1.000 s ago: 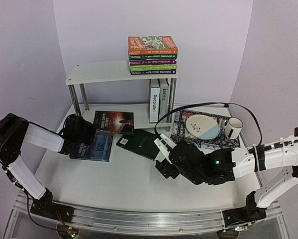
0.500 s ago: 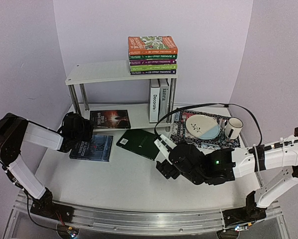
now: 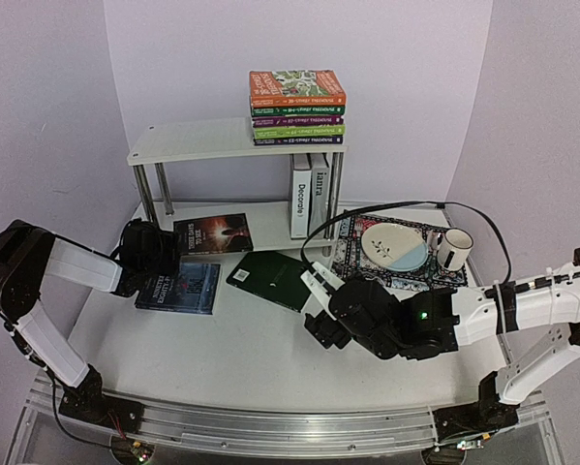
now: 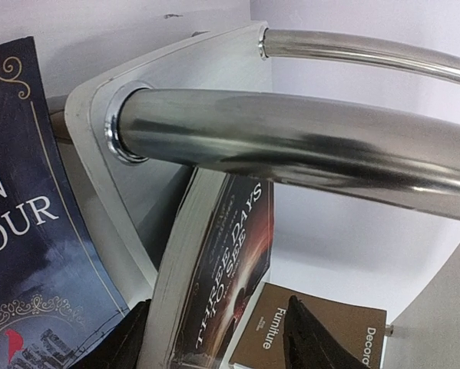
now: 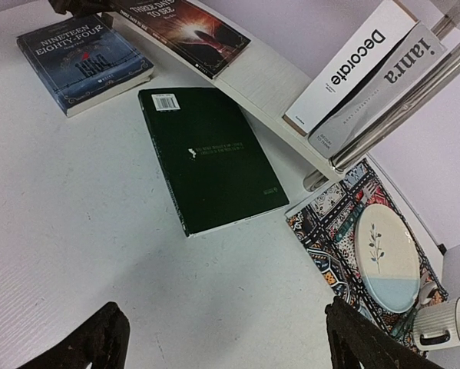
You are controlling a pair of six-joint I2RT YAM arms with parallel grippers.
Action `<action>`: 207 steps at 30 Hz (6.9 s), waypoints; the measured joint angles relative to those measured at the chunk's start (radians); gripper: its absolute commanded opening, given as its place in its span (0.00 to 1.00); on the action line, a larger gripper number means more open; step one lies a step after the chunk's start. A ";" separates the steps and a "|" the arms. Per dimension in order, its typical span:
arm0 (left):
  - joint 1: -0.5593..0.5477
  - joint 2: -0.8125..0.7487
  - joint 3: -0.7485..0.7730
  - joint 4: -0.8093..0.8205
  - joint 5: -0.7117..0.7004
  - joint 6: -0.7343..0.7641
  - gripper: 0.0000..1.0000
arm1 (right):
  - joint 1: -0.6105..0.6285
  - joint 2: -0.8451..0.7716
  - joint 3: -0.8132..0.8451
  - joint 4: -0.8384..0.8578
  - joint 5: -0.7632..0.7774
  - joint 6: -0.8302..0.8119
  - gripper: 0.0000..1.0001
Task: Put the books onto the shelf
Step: Place the book on the shelf, then adjust the book on the shelf, then adjust the book at the center of the board.
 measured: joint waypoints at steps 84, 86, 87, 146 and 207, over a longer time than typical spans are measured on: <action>-0.185 -0.093 -0.048 -0.146 0.020 -0.104 0.69 | -0.442 -0.293 -0.284 0.062 -0.274 0.082 0.98; -0.185 -0.066 -0.034 -0.144 0.004 -0.117 0.66 | -0.476 -0.322 -0.334 0.093 -0.300 0.108 0.98; -0.185 -0.053 -0.026 -0.142 0.000 -0.123 0.64 | -0.488 -0.336 -0.362 0.105 -0.306 0.118 0.98; -0.125 0.236 0.214 -0.041 -0.146 -0.165 0.00 | -0.494 -0.292 -0.610 0.407 -0.421 0.164 0.97; 0.123 -0.444 -0.195 -0.354 -0.001 0.212 0.88 | -0.494 -0.237 -0.567 0.394 -0.427 0.160 0.96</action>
